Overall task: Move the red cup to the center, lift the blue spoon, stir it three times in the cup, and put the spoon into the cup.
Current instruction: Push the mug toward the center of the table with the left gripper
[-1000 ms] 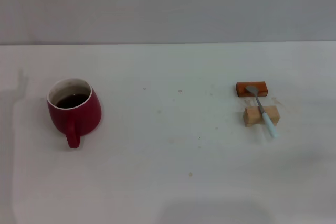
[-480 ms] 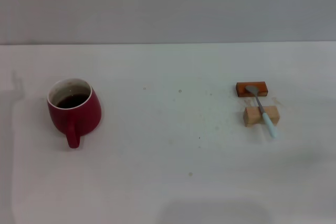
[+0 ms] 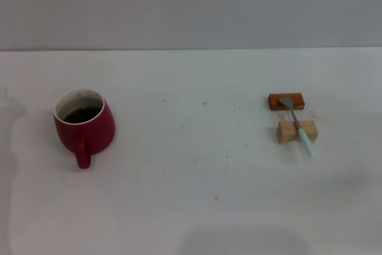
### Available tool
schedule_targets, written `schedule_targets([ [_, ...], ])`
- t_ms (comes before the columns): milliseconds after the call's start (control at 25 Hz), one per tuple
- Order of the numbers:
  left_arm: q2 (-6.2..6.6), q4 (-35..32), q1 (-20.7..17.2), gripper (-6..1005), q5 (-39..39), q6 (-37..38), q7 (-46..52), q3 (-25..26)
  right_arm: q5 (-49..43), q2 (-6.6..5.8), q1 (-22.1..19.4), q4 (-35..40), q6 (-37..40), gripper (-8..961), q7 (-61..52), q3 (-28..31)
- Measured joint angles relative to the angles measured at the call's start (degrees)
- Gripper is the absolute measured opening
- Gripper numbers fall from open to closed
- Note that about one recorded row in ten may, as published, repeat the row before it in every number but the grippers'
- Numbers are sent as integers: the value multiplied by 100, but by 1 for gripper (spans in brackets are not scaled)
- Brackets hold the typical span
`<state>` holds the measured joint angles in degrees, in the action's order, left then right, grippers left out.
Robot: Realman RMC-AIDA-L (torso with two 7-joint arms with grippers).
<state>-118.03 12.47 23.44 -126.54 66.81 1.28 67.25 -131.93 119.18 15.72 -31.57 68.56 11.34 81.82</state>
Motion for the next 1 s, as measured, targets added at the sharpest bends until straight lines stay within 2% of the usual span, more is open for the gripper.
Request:
schedule_targets([
  [40, 1, -5, -5, 163, -3, -2, -174, -41, 0, 0, -4, -2, 0, 753, 0, 0],
  [360, -30, -130, -90, 24, -7, 12, -2286, -589, 0, 9, -33, -8, 0, 752, 0, 0],
  [600, -23, -177, -139, 32, -4, 14, -3223, -1054, 0, 9, -49, -23, 0, 753, 0, 1],
  [760, -42, -260, -152, 32, -6, -152, -3903, -1651, 0, 9, -51, -35, 2, 753, 0, 0],
  [1000, -58, -224, -154, 32, -3, -428, -4402, -1854, 0, 8, -48, -35, 5, 752, 0, 0],
])
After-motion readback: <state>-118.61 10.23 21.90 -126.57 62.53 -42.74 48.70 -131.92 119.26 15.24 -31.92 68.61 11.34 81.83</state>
